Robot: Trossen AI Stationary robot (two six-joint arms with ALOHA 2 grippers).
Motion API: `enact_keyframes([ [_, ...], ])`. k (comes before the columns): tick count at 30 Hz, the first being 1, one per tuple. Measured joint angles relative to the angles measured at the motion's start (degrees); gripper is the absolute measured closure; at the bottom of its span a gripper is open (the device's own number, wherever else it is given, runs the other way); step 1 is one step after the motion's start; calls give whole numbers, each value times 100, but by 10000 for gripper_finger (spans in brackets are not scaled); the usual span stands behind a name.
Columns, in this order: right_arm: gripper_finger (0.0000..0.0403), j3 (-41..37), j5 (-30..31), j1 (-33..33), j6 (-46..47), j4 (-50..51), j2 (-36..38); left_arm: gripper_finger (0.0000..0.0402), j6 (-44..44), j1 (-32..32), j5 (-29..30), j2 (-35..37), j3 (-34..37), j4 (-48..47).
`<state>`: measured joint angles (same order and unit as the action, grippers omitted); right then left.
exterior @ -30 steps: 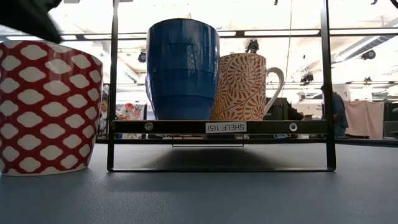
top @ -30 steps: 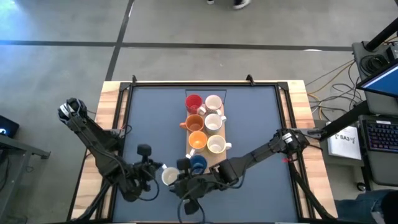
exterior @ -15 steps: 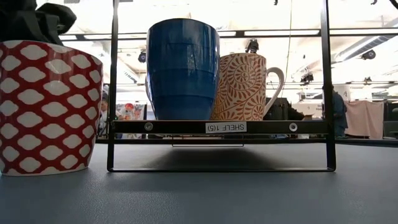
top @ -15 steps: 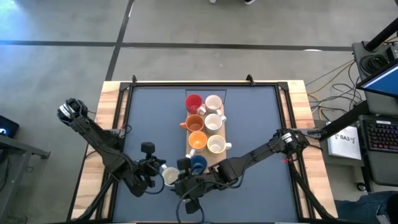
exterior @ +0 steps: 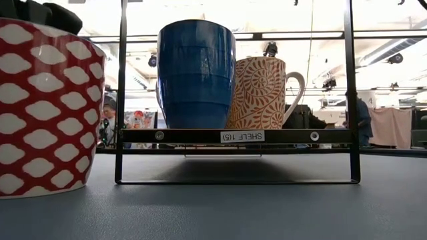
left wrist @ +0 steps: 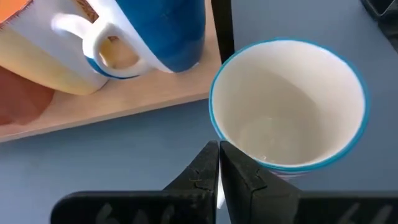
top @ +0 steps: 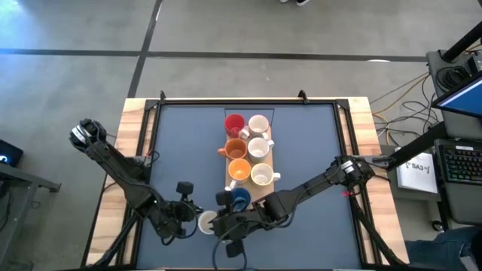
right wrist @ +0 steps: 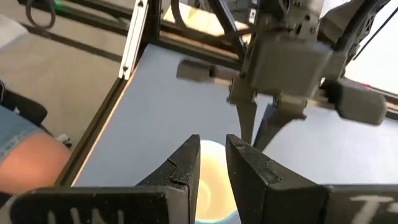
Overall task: Place coffee mugs
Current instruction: Put the red patterned mug on the shelf
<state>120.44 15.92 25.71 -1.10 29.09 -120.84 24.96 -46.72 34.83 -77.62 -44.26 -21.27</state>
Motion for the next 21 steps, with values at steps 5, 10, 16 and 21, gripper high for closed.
enact_keyframes([
  [5, 326, 0, -300, 19, 32, 126, -2, 402, 54, -26, 0, 0, -86, -20],
  [10, 277, 0, -440, 96, 50, 113, -16, 402, 194, -26, -20, -23, -88, 37],
  [16, 214, 0, -392, 288, 12, 108, -22, 402, 336, -35, -300, -229, -79, 385],
  [21, 185, -19, -92, 471, 115, 97, -22, 402, 218, -35, -572, -456, -73, 831],
])
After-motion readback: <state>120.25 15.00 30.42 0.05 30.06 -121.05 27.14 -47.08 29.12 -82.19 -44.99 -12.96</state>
